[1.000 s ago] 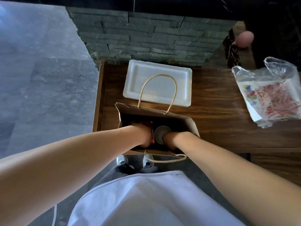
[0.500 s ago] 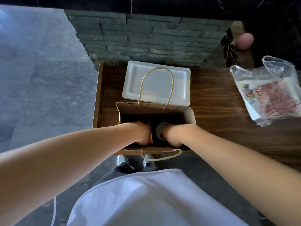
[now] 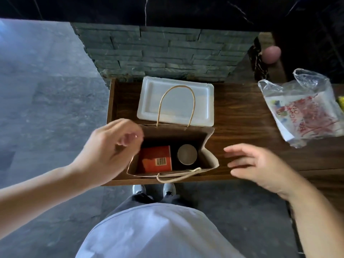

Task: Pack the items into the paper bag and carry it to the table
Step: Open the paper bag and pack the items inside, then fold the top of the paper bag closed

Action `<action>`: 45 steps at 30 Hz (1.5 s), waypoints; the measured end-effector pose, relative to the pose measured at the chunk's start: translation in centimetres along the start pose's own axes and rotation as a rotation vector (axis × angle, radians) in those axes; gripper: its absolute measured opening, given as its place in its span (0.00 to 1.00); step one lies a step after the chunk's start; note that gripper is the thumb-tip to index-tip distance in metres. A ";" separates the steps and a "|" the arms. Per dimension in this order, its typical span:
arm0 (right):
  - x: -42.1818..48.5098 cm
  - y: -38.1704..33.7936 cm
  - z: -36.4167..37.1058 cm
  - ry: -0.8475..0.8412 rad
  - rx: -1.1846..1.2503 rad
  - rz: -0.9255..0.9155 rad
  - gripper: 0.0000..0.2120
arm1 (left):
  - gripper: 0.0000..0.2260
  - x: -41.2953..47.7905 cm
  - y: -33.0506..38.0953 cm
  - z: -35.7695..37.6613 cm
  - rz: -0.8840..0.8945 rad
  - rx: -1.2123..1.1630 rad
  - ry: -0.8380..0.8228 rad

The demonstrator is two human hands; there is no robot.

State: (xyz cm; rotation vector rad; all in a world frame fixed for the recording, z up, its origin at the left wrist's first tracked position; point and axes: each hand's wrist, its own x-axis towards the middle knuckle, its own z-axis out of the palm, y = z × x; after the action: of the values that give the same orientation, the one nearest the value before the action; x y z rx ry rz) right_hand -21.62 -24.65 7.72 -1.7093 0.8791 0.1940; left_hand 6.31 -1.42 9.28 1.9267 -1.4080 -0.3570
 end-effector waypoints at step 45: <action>4.1 8.5 12.5 0.116 0.474 0.107 0.30 | 0.22 -5.3 -11.0 7.4 -0.481 -0.207 -0.437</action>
State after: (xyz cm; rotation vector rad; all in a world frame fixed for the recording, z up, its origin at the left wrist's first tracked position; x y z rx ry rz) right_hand -20.33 -16.02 -5.29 -1.2418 1.0118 -0.0436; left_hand 7.81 2.25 -4.41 2.0724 -1.0822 -1.1623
